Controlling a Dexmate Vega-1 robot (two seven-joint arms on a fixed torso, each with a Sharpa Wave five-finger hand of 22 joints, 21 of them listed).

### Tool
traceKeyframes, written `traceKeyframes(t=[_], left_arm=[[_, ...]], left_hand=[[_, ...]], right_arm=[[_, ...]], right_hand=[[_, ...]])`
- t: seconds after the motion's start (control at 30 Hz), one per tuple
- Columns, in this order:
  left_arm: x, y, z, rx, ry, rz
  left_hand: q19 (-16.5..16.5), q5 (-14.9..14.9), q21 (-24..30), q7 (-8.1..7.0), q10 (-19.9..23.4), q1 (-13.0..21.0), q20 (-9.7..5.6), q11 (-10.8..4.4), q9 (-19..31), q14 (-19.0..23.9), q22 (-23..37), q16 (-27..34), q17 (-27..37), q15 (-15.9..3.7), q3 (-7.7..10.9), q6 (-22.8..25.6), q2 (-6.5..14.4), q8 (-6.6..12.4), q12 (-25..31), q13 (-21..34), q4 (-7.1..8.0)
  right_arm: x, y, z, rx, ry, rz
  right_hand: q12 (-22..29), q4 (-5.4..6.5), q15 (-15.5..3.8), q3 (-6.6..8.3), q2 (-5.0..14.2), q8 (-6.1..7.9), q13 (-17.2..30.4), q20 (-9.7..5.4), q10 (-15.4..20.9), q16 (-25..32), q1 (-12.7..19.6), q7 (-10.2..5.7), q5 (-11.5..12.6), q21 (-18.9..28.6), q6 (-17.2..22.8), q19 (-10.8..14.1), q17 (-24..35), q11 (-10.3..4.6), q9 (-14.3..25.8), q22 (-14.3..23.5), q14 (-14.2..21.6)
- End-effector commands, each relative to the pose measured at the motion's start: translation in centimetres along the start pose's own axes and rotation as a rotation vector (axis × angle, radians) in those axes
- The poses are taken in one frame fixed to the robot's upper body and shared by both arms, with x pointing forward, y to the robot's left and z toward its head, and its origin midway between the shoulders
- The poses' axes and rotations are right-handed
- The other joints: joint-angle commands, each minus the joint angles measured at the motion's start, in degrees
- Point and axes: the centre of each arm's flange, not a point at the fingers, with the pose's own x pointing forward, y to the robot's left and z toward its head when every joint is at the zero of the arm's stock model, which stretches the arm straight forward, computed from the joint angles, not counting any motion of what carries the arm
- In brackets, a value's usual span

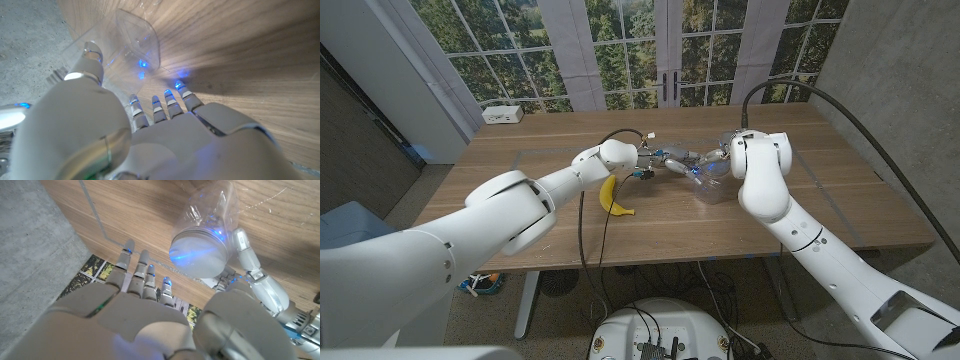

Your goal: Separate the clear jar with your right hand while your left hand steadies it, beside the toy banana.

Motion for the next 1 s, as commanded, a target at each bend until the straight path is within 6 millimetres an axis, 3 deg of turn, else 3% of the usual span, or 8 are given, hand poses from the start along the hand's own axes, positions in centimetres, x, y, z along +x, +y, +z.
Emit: traceKeyframes(t=[0.03,0.23,0.3,0.43,0.57,0.77,0.87,1.0], left_arm=[[0.09,0.17,-0.06,0.0,0.004,0.002],[0.13,0.26,-0.14,-0.001,0.008,0.004],[0.15,0.27,-0.15,-0.001,0.01,0.004],[0.26,0.3,-0.2,-0.006,0.015,0.005],[0.3,0.33,-0.21,-0.003,0.017,0.008],[0.39,0.33,-0.2,-0.006,0.02,0.009],[0.44,0.35,-0.19,-0.008,0.022,0.011],[0.52,0.39,-0.13,-0.008,0.023,0.012]], left_hand=[[-0.27,0.26,-0.18,1.53,-0.09,1.08,0.21,-0.08,6.52,-0.4,0.18,-0.09,0.02,-0.07,0.22,10.98,1.82,8.1,-0.05,0.11,0.23],[-0.4,0.26,-0.21,1.36,-0.23,1.08,0.2,-0.08,6.64,-0.56,0.18,-0.11,0.02,0.02,0.2,10.85,1.84,8.11,-0.09,0.1,0.23],[-0.43,0.26,-0.21,1.36,-0.31,1.08,0.21,-0.03,6.67,-0.6,0.18,-0.12,0.02,0.04,0.19,10.83,1.85,8.11,-0.12,0.1,0.23],[-0.5,0.26,-0.23,1.39,-0.36,1.08,0.18,0.05,6.73,-0.7,0.18,-0.13,0.02,0.04,0.17,10.77,1.85,8.12,-0.13,0.1,0.23],[-0.58,0.26,-0.24,1.47,-0.4,1.08,0.17,0.1,6.8,-0.79,0.18,-0.13,0.02,0.03,0.16,10.8,1.86,8.17,-0.13,0.1,0.23],[-0.66,0.26,-0.25,1.46,-0.42,1.07,0.09,0.06,6.88,-1.01,0.18,-0.17,0.03,0.08,0.13,10.83,1.87,8.23,-0.12,0.1,0.24],[-0.69,0.25,-0.24,1.58,-0.47,1.05,0.12,-0.06,6.93,-1.14,0.18,-0.19,0.03,0.15,0.11,10.9,1.87,8.28,-0.13,0.1,0.25],[-0.75,0.25,-0.25,1.63,-0.47,1.02,0.16,-0.03,6.99,-1.19,0.18,-0.17,0.03,0.19,0.09,10.78,1.88,8.26,-0.12,0.1,0.26]], right_arm=[[0.53,-0.05,0.49,-0.007,-0.011,0.041],[0.97,-0.06,0.63,-0.008,-0.011,0.029],[1.03,-0.07,0.65,-0.005,-0.014,0.021],[1.09,-0.08,0.64,0.0,-0.011,0.003],[1.14,-0.09,0.61,-0.001,-0.012,-0.01],[1.09,0.03,0.6,-0.021,-0.033,-0.033],[1.19,0.07,0.61,-0.032,-0.044,-0.033],[1.35,0.2,0.7,-0.063,-0.041,-0.036]], right_hand=[[0.52,0.01,-0.47,-0.28,0.03,0.59,0.33,0.1,1.13,0.88,-0.05,-0.06,-0.29,0.49,1.42,1.42,0.27,0.2,0.24,0.13,1.16],[1.53,-0.55,-1.76,-0.1,0.53,1.11,0.75,0.02,4.1,2.39,0.3,-0.07,-0.41,1.16,3.52,3.91,0.78,-1.3,0.26,0.13,3.8],[2.03,-1.01,-2.74,0.19,0.98,1.44,1.02,-0.18,5.57,3.33,0.8,-0.26,-0.52,1.74,4.76,5.76,1.15,-2.25,0.28,0.13,5.37],[3.33,-2.63,-4.2,1.27,2.35,2.85,1.91,-0.29,9.34,5.39,2.69,-0.93,-1.08,2.83,9.53,9.55,2.35,-3.78,0.4,0.04,8.0],[3.94,-4.27,-5.23,2.45,3.42,3.92,2.5,-1.15,11.18,6.66,5.02,-3.09,-1.34,3.36,13.02,11.2,3.14,-4.57,0.47,0.05,9.42],[4.3,-9.59,-7.33,6.3,5.05,4.19,3.62,-2.52,12.63,8.21,14.23,-5.53,-1.64,3.81,15.29,12.19,4.47,-6.79,0.52,0.11,9.98],[4.1,-10.81,-8.52,8.86,6.17,4.17,4.26,-3.32,12.42,8.61,20.3,-7.66,-1.94,3.92,16.15,11.76,4.88,-8.72,0.52,0.19,9.43],[2.86,-10.81,-10.04,11.33,7.03,3.6,4.92,-5.99,9.62,7.7,26.28,-10.0,-1.55,3.4,15.84,9.19,5.14,-11.16,0.54,0.27,6.1]])
